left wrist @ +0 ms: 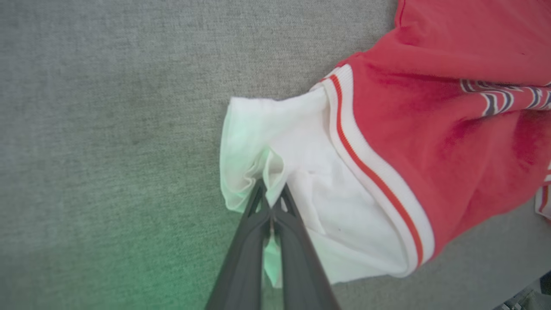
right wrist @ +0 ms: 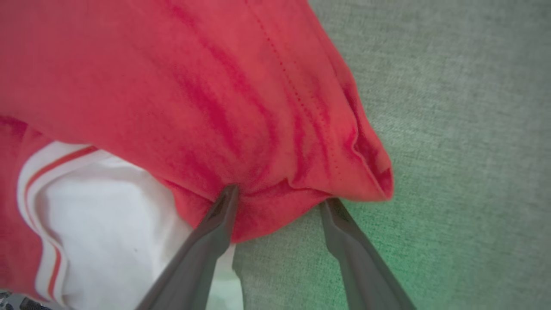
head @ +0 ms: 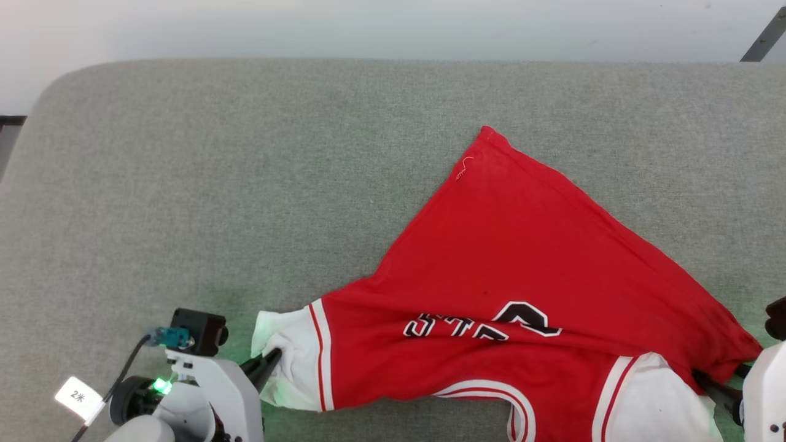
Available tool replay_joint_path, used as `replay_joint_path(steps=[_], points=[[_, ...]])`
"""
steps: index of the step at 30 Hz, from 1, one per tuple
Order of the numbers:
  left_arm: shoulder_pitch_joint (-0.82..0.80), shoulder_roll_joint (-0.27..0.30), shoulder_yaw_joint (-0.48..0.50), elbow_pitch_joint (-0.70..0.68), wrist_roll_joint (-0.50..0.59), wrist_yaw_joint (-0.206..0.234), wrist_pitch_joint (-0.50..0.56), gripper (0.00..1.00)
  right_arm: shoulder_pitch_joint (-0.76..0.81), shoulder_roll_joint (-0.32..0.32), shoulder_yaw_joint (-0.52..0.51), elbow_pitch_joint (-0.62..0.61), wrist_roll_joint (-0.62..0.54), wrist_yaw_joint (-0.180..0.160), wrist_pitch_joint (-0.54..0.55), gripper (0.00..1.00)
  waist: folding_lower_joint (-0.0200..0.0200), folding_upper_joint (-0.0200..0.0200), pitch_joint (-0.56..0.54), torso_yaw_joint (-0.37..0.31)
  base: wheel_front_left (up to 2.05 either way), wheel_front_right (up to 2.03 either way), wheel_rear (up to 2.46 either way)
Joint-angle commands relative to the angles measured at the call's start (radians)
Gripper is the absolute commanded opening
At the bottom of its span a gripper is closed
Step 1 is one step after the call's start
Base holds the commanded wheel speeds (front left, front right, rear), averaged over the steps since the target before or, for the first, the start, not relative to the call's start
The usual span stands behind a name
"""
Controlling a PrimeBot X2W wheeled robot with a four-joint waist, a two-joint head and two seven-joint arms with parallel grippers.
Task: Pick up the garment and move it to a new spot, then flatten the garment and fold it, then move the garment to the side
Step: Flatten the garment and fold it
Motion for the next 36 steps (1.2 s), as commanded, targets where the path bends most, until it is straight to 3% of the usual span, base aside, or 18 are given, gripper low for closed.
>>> replay_joint_path(steps=[1, 9, 17, 25, 36], points=[[0.014, 0.003, 0.001, -0.005, -0.007, 0.006, 0.0, 0.0, 0.049, 0.009, -0.003, -0.013, -0.003, -0.003, 0.027, 1.0, 0.0, 0.0, -0.004, -0.001, 0.0, 0.0, 0.0], [0.018, -0.004, -0.005, -0.019, -0.004, 0.012, -0.006, 0.0, 0.019, 0.005, -0.1, -0.296, -0.025, -0.002, 0.067, 1.0, 0.0, 0.0, -0.008, 0.017, 0.0, 0.0, 0.0], [-0.024, -0.04, -0.035, -0.012, 0.016, -0.009, 0.005, 0.0, -0.123, 0.016, -0.081, -0.365, -0.084, -0.002, 0.057, 1.0, 0.0, 0.0, 0.006, 0.087, 0.0, 0.0, 0.0], [-0.095, -0.108, -0.078, 0.023, 0.042, -0.054, 0.003, 0.0, -0.444, 0.011, 0.09, -0.13, -0.136, -0.002, -0.063, 1.0, 0.0, 0.0, 0.049, 0.194, 0.0, 0.0, 0.0], [-0.18, -0.212, -0.131, 0.121, 0.063, -0.124, -0.016, 0.0, -0.805, -0.008, 0.45, 0.319, -0.052, -0.002, -0.058, 1.0, 0.0, 0.0, 0.117, 0.316, 0.0, 0.0, 0.0]])
